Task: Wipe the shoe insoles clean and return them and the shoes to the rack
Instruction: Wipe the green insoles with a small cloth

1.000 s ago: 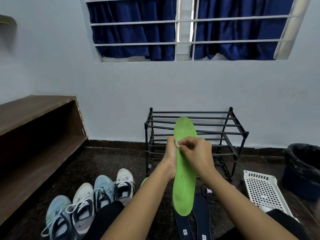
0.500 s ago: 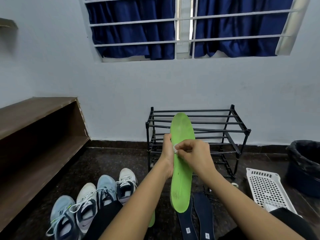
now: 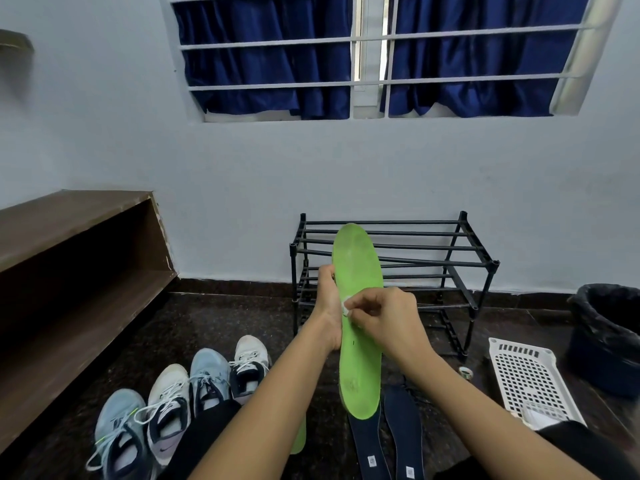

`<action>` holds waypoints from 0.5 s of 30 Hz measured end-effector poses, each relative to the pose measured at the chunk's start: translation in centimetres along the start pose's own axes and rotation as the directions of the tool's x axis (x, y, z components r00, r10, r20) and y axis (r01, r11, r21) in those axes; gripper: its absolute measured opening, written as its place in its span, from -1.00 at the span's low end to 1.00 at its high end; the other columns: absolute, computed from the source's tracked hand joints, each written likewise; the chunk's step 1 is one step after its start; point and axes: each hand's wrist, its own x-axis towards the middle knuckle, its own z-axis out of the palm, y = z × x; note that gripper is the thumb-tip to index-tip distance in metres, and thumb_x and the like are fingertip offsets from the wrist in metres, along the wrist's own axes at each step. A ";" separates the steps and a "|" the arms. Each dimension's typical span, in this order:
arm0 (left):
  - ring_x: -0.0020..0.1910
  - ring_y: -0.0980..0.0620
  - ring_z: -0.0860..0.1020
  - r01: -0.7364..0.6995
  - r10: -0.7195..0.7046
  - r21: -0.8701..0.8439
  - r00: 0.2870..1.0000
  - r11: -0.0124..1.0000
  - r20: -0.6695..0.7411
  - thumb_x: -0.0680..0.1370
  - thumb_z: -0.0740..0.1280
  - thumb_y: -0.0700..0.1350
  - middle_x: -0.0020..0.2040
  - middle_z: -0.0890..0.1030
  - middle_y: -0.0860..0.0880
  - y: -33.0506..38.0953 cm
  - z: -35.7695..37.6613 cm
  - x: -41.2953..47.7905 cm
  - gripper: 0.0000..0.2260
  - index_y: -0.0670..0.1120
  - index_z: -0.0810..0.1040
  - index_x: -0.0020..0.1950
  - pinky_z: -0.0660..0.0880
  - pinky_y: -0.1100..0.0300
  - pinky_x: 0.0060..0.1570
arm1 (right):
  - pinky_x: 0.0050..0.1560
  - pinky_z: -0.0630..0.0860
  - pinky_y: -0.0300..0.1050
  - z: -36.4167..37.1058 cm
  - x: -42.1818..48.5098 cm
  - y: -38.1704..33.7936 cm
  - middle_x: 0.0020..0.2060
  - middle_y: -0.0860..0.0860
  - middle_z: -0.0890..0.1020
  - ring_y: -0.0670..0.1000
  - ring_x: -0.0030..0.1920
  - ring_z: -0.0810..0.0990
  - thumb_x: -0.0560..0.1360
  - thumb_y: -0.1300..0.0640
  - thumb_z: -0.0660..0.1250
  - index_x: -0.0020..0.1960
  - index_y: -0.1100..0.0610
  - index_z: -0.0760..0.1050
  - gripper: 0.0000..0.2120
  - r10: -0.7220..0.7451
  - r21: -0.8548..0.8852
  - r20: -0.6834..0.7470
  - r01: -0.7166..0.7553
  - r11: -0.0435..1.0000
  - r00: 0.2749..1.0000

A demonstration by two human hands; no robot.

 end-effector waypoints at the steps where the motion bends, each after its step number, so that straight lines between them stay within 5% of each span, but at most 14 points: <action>1: -0.38 -0.04 0.47 -0.006 0.006 -0.003 1.000 1.000 0.000 0.53 0.07 0.13 -0.34 0.52 -0.08 -0.1 0.0 0.0 -0.60 -0.11 0.49 -0.28 0.37 0.20 -0.35 | -0.23 0.41 -0.55 0.0 0.0 0.1 -0.36 -0.19 0.62 -0.36 -0.29 0.56 0.38 0.31 0.44 -0.18 0.07 0.68 -0.85 0.003 0.004 -0.002 -0.003 1.000 1.000; 15: -0.31 -0.08 0.55 0.072 -0.078 0.078 0.993 0.994 0.085 0.56 -0.01 0.23 -0.32 0.60 -0.12 -1.7 1.5 -1.3 -0.46 -0.12 0.59 -0.17 0.46 0.16 -0.26 | -0.16 0.44 -0.54 -0.8 1.4 0.9 -0.23 -0.06 0.69 -0.26 -0.24 0.58 0.40 0.34 0.41 -0.14 0.12 0.68 -0.84 0.026 -0.002 -0.127 -0.026 1.000 0.992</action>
